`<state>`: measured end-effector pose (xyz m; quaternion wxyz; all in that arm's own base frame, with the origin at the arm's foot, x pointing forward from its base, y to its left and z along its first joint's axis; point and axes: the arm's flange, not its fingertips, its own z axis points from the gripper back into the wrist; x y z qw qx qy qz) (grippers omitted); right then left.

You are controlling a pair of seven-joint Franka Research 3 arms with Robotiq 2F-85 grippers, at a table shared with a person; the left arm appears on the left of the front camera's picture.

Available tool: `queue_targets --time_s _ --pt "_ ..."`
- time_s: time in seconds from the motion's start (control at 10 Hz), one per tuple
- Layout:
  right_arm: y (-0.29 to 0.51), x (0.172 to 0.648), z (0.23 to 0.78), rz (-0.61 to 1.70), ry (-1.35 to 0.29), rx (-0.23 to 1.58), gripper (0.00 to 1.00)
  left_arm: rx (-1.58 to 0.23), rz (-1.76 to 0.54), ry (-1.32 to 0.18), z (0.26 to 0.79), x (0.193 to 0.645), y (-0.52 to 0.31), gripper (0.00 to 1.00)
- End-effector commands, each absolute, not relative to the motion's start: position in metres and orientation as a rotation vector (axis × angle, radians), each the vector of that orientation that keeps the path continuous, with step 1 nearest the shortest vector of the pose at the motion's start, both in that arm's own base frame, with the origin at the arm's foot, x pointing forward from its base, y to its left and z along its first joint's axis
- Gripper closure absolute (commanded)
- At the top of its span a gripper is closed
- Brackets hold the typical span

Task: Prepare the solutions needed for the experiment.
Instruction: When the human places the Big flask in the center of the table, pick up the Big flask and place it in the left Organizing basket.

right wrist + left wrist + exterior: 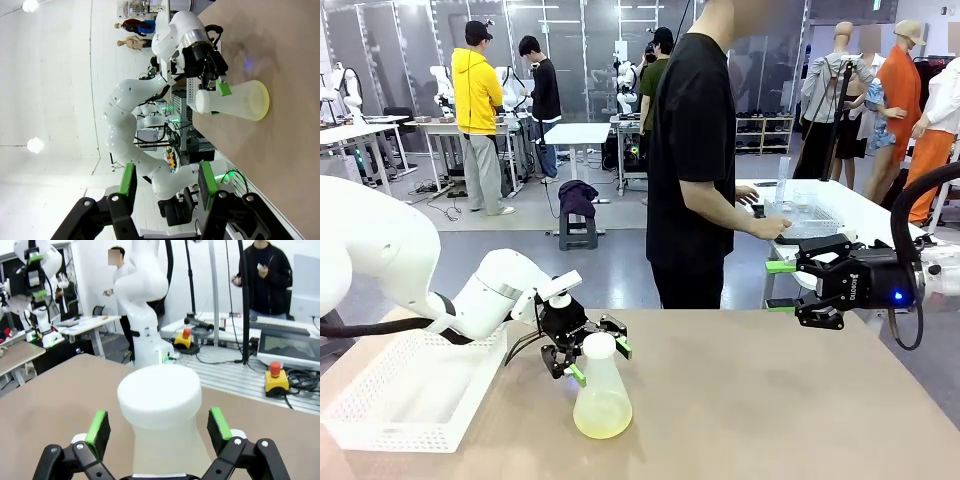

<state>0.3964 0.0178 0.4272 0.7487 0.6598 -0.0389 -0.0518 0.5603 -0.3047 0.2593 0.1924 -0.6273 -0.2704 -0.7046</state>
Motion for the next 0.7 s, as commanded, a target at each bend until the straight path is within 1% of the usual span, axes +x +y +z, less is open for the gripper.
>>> queue_targets --time_s 0.0,0.1,0.3,0.5,0.6 --pt "0.019 0.397 0.428 -0.117 -0.093 1.448 0.37 -1.82 -1.921 -0.728 0.262 0.568 -0.314 0.0" --pt "0.019 0.397 0.428 -0.117 -0.093 1.448 0.37 -1.869 -1.89 -0.702 0.263 0.565 -0.315 0.0" --pt "0.019 0.397 0.428 -0.117 -0.093 1.448 0.37 -1.864 -1.869 -0.62 0.26 0.558 -0.319 0.0" --pt "0.019 0.397 0.428 -0.117 -0.093 1.448 0.37 -1.895 -1.871 -0.601 0.258 0.555 -0.319 0.0" --pt "0.019 0.397 0.428 -0.117 -0.093 1.448 0.37 -1.922 -1.867 -0.608 0.257 0.555 -0.318 0.07"
